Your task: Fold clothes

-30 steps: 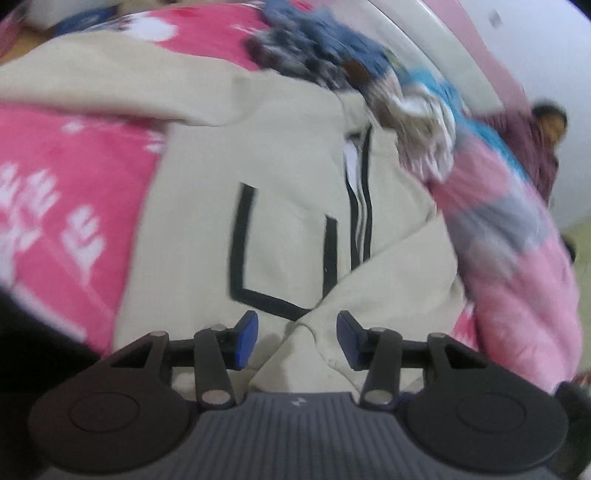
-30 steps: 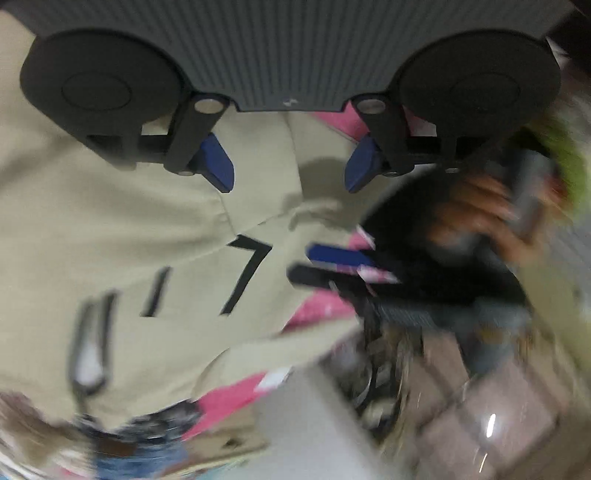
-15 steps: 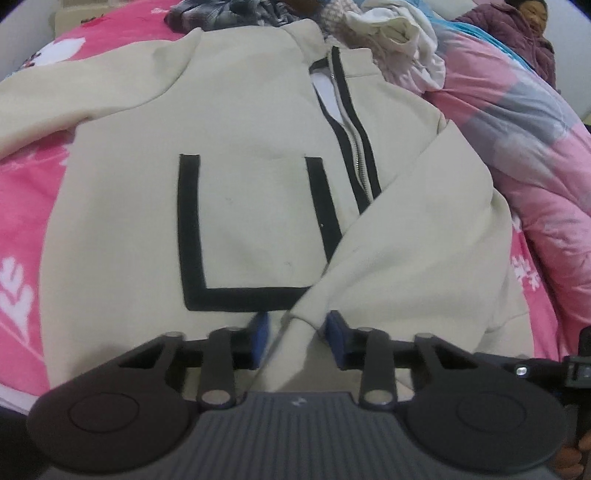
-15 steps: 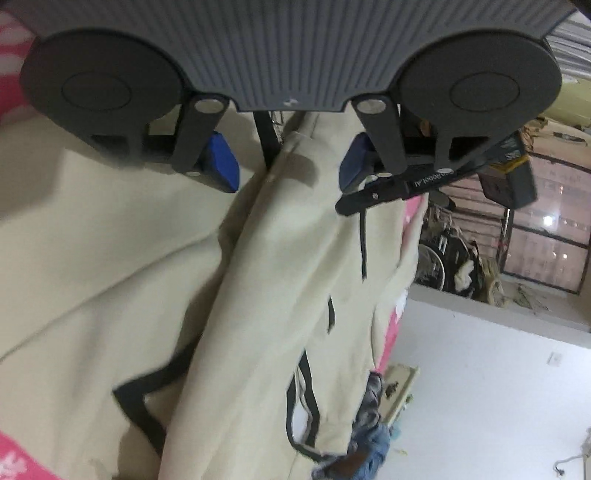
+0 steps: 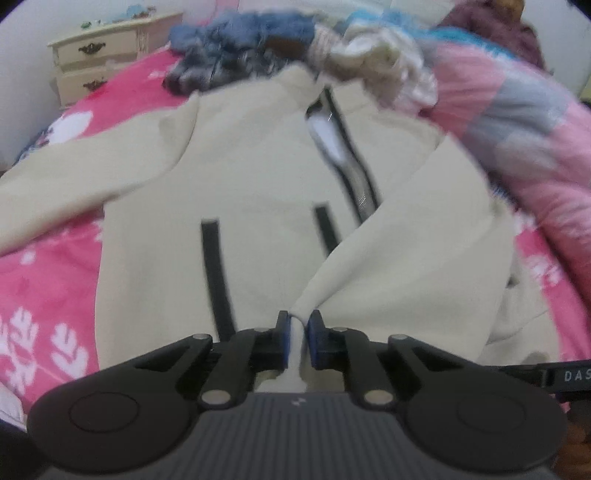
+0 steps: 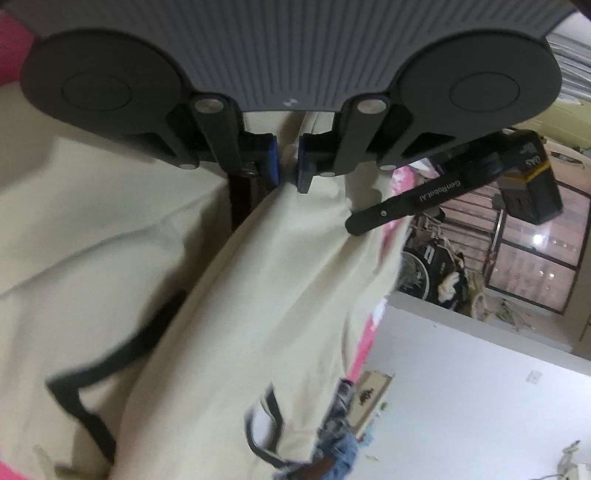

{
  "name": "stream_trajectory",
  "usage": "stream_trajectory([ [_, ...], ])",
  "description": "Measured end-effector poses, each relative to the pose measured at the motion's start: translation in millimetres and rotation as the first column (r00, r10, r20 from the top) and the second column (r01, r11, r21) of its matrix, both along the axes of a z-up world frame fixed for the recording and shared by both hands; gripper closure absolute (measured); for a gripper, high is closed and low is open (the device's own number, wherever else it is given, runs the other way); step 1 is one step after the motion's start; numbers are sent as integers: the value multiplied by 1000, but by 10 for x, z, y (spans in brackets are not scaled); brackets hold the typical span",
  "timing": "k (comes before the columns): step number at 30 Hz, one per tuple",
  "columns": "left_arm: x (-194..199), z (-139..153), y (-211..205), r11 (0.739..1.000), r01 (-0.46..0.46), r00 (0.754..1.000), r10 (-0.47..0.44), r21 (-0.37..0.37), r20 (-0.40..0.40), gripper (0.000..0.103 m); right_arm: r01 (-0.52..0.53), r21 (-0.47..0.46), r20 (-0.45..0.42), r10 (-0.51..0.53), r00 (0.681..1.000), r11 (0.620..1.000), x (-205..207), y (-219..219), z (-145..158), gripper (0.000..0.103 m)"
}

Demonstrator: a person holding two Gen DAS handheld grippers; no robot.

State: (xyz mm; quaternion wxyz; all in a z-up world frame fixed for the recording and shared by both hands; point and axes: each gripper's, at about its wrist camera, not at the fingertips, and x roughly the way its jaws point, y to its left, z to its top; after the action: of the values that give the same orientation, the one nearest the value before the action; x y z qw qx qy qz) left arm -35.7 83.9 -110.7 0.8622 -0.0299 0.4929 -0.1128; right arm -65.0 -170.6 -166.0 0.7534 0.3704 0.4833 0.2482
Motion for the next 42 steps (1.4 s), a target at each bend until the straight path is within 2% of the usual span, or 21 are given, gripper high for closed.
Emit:
stream_trajectory([
  [1,31,-89,-29,1000,7,1000,-7,12,-20,87,-1,-5,-18,1,1000,1000,6,-26,-71,95],
  [2,38,-164,-31,1000,7,999,-6,20,-44,80,1,11,-33,-1,999,1000,4,-35,-110,96],
  [4,49,-168,2,1000,-15,998,15,0,-53,77,-2,17,-37,3,999,1000,-12,-75,-88,93],
  [6,63,-44,32,999,-34,999,34,-1,-30,63,-12,-4,-14,12,1000,1000,-41,-136,33,88],
  [7,72,34,46,999,-43,999,43,0,-11,59,-5,-29,10,5,1000,1000,-60,-190,112,81],
  [9,115,227,56,999,-44,998,44,-7,40,52,42,-42,57,-40,998,998,-90,-405,253,74],
  [13,478,513,-204,998,17,994,-11,-57,110,44,235,-5,73,-234,970,972,-16,-1019,363,71],
  [17,1087,567,-886,982,158,980,-144,-99,136,43,390,15,36,-390,920,921,331,-1504,373,70],
  [20,1530,465,-1562,959,278,951,-267,-54,157,43,465,50,-8,-465,885,884,548,-1659,255,70],
  [24,2025,334,-2488,907,416,896,-421,67,139,43,534,117,-76,-529,845,837,661,-1826,40,70],
  [28,2317,121,-3072,867,467,872,-484,173,75,43,543,169,-103,-533,840,822,750,-1850,-71,70],
  [31,2491,-60,-3306,842,485,864,-504,237,24,49,546,193,-106,-536,838,815,804,-1904,-130,70],
  [32,2528,-118,-3359,833,492,860,-510,254,7,60,541,199,-105,-531,841,817,813,-1915,-145,70],
  [33,2565,-175,-3402,826,495,859,-512,268,-8,79,537,205,-104,-527,844,819,822,-1927,-160,74],
  [34,2596,-222,-3398,830,488,864,-503,271,-16,85,532,211,-102,-523,846,820,831,-1938,-175,80],
  [36,2636,-265,-3306,853,469,877,-480,228,-10,95,515,215,-85,-509,856,830,855,-1918,-193,93],
  [37,2649,-259,-3205,878,445,891,-453,176,9,95,511,221,-69,-509,858,831,846,-1908,-188,96],
  [39,2684,-208,-2969,925,379,923,-381,35,48,96,509,230,-29,-517,855,829,792,-1890,-152,100],
  [40,2701,-187,-2844,938,344,938,-341,-42,66,96,511,236,-13,-523,852,827,761,-1881,-135,100],
  [41,2717,-177,-2698,943,306,951,-296,-134,88,96,515,242,-2,-531,848,822,736,-1871,-128,100],
  [42,2732,-174,-2543,936,265,963,-247,-230,105,96,522,255,9,-542,840,814,690,-1871,-121,101],
])
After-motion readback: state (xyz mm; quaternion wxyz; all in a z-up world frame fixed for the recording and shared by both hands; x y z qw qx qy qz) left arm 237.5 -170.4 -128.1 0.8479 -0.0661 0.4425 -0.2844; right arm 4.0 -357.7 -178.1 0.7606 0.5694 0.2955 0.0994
